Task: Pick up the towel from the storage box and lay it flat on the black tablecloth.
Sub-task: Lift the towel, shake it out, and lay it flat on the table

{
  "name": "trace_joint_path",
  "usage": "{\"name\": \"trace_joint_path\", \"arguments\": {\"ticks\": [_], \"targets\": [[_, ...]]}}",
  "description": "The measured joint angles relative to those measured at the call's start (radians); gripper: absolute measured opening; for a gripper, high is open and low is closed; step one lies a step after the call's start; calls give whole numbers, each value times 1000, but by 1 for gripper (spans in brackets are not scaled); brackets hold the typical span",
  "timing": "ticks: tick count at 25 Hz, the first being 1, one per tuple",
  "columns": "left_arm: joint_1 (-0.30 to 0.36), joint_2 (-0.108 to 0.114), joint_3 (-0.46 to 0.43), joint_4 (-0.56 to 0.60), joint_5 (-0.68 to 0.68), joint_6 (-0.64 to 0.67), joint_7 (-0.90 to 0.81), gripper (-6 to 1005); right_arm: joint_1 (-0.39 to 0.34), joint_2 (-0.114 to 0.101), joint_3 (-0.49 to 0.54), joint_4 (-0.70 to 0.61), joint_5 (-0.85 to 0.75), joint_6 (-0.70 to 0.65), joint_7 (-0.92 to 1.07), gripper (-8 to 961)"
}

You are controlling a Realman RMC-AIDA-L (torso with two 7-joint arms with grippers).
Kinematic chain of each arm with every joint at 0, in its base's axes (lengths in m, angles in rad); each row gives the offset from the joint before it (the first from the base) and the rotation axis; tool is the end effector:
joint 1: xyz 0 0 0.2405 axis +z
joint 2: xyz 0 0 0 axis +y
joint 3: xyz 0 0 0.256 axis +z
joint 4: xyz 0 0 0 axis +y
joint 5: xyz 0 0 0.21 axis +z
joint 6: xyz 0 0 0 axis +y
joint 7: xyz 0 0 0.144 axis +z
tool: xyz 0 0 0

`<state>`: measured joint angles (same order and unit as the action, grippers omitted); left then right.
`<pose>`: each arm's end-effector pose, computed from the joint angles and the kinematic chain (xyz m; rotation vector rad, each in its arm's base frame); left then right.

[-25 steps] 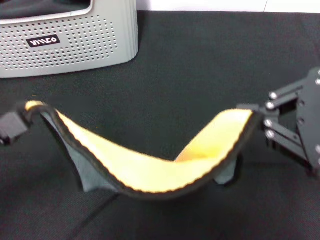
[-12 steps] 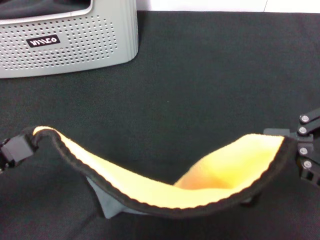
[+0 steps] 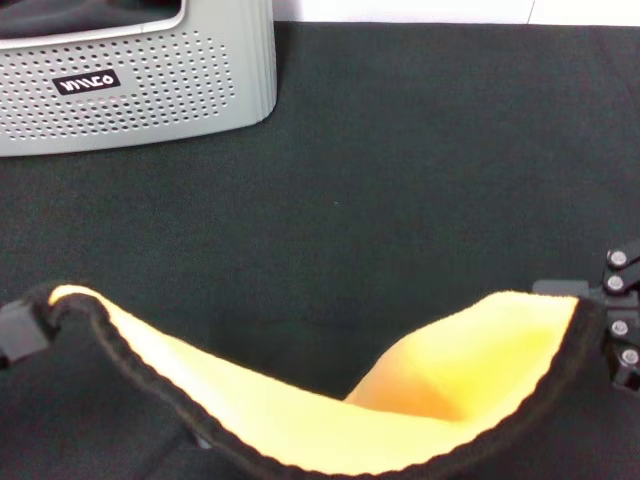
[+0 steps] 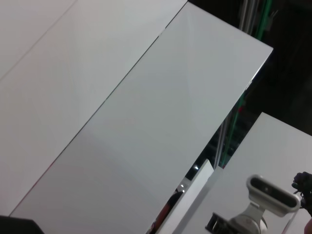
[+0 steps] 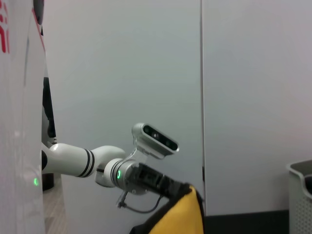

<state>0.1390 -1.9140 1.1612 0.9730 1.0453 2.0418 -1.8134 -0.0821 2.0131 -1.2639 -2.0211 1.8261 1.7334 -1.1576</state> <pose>-0.2777 0.1501 0.1074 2.5278 0.9906 1.5635 0.1074 0.1787 0.1027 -2.9160 0.0158 0.8884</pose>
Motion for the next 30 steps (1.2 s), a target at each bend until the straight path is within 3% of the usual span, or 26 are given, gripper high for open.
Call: {"name": "trace_joint_path", "arguments": {"ticks": [8, 16, 21, 30], "targets": [[7, 20, 3, 27, -74, 0, 0, 13, 6, -1, -3, 44, -8, 16, 22, 49], [-29, 21, -6, -15, -68, -3, -10, 14, 33, -4, 5, 183, -45, 17, 40, 54], [-121, 11, -45, -153, -18, -6, 6, 14, 86, -3, 34, 315, -90, -5, 28, 58], [-323, -33, -208, -372, 184, -9, 58, 13, 239, -5, 72, 597, -158, -65, -25, 63]]}}
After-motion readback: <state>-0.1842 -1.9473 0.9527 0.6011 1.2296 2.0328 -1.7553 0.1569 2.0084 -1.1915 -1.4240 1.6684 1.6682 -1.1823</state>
